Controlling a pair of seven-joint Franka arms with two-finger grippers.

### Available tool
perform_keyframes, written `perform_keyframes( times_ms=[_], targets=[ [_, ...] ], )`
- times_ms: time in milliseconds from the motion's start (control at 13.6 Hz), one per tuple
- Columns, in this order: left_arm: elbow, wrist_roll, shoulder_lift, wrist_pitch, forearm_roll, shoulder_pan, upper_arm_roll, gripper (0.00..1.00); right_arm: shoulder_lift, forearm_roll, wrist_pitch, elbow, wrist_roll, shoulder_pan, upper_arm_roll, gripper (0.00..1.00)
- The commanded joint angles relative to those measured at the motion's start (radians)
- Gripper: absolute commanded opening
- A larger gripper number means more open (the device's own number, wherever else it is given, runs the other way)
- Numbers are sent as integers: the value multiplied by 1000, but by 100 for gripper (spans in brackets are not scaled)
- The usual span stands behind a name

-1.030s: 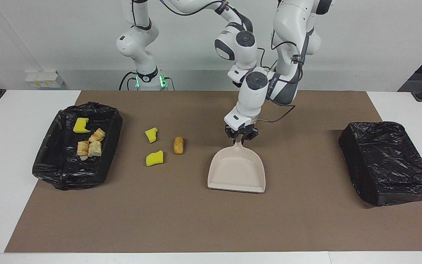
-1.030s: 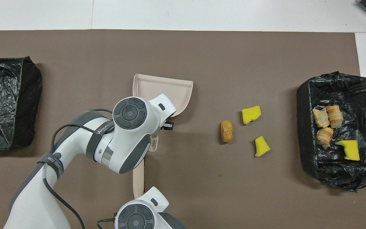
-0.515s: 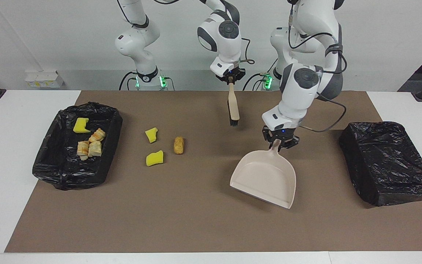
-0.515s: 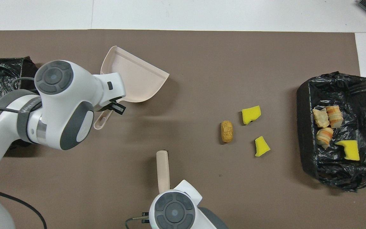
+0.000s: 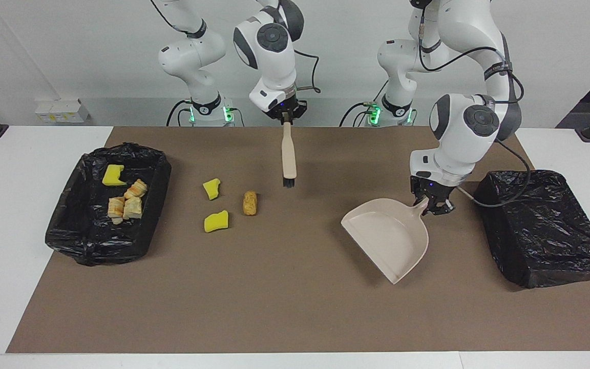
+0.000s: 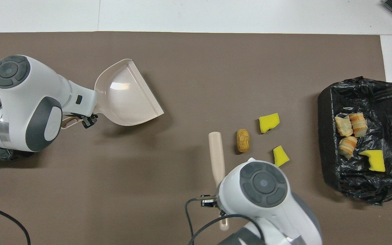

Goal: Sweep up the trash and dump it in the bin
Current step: 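Lift the dustpan with the left gripper while the right gripper grasps the brush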

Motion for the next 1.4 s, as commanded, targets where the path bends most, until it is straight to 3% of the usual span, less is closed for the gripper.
perform_keyframes(
  times_ms=[0,294,515,662,956,1324],
  targets=[
    [-35,30,-35,-14,12,6,-11,0,7,-139,-38,12,-155,-161,13,0],
    [-33,30,-36,-21,12,6,-11,0,49,-279,0,3,-455,-411,15,0],
    [-33,28,-36,-22,12,6,-11,0,147,-426,35,0,-497,-447,18,0],
    [-33,28,-36,-21,12,6,-11,0,144,-425,35,-40,-484,-426,21,0],
    [-46,31,-45,-39,12,4,-11,0,147,-243,135,-136,-399,-372,21,0],
    [-82,96,-76,-90,110,-23,-19,0,161,-33,196,-141,-319,-220,21,0]
  ],
)
